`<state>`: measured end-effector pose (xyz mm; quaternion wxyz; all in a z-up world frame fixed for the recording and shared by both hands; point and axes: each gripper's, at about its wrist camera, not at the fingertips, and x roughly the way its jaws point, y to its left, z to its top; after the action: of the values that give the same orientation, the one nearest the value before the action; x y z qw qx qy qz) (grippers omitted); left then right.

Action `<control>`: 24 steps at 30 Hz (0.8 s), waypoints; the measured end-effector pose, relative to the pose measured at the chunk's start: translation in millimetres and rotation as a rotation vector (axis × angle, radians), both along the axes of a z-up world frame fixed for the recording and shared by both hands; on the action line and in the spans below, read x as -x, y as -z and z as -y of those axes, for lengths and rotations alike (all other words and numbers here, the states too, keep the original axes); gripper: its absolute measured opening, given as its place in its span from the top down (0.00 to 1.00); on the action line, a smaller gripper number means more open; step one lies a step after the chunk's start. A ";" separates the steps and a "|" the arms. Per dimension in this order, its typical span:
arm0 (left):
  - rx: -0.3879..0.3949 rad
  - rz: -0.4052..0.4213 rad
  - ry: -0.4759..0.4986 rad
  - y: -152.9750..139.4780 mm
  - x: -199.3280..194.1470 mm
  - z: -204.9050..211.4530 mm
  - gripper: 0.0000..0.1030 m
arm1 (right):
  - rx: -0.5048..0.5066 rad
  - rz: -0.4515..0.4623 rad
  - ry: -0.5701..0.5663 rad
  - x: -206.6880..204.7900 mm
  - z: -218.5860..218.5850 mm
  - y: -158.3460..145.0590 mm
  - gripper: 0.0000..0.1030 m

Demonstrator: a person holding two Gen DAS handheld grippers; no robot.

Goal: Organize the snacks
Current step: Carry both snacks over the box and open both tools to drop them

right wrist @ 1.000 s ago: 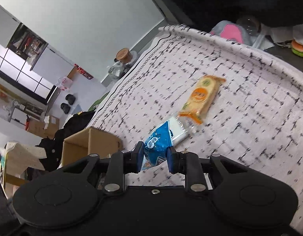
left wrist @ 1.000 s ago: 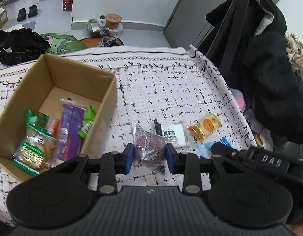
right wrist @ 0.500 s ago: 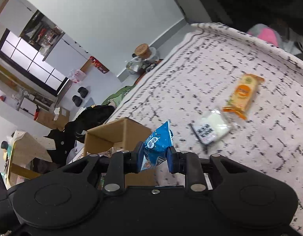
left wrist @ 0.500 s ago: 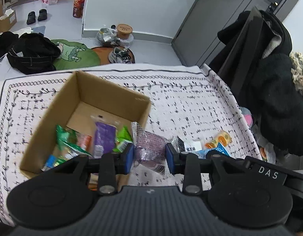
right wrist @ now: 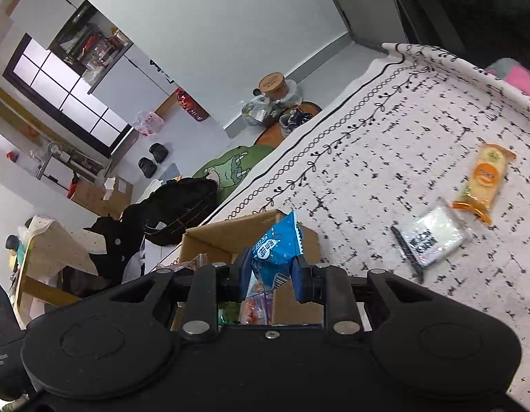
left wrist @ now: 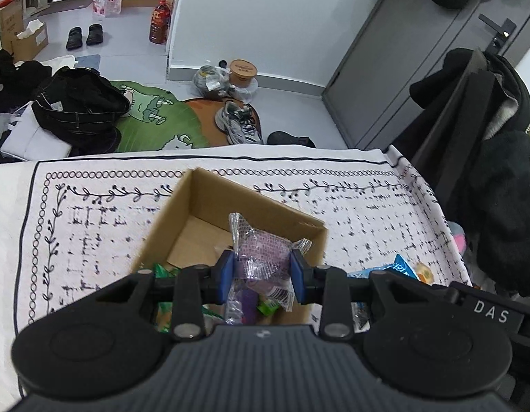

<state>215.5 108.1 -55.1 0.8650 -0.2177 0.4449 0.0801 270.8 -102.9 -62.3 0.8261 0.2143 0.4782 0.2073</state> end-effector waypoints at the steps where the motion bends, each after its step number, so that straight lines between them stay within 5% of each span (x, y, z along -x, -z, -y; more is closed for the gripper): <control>1: -0.001 -0.002 -0.001 0.8 -1.3 -3.0 0.67 | 0.002 -0.002 0.000 -1.1 -3.1 0.3 0.77; 24: 0.041 -0.042 -0.079 19.6 -3.7 -51.9 0.58 | -0.026 -0.034 -0.056 -22.8 -57.4 4.3 0.71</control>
<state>219.2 160.0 -74.7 0.8469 -0.2511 0.4556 0.1098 293.6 -45.5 -66.6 0.8089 0.2149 0.4951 0.2330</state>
